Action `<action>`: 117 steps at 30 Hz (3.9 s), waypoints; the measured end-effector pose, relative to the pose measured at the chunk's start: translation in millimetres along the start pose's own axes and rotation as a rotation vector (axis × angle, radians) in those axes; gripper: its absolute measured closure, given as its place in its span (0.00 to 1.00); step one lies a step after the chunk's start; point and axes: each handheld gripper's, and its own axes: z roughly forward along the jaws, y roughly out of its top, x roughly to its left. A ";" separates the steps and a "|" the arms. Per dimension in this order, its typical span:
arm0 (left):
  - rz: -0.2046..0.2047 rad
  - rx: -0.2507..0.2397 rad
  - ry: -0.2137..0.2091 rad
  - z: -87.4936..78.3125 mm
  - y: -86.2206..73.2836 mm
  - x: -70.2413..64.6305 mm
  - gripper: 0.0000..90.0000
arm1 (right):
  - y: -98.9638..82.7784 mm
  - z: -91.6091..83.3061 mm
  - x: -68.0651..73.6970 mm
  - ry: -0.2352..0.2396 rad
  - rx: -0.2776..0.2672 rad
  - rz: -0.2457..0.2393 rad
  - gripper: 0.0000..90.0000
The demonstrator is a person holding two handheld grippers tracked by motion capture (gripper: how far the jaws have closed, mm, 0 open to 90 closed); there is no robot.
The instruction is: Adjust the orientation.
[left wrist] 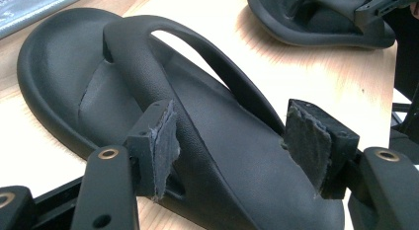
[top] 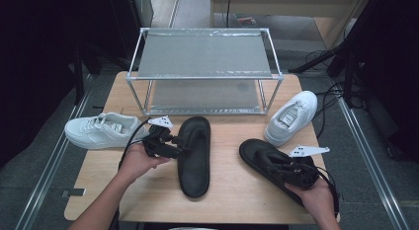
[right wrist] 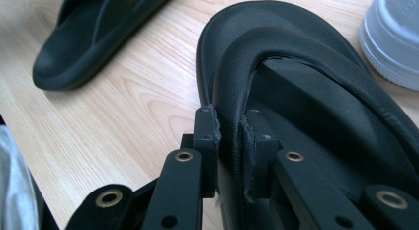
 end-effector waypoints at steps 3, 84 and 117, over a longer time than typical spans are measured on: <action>0.001 -0.007 0.001 -1.4 -0.7 -0.8 0.42 | 5.7 0.7 6.2 0.004 -0.022 0.003 0.89; -0.047 0.006 0.041 -11.5 -26.8 4.9 0.99 | 73.6 77.0 22.9 -0.034 -0.030 -0.033 1.00; -0.144 0.097 0.117 17.0 -40.4 26.8 0.97 | 76.8 111.8 33.2 -0.032 0.028 -0.073 0.99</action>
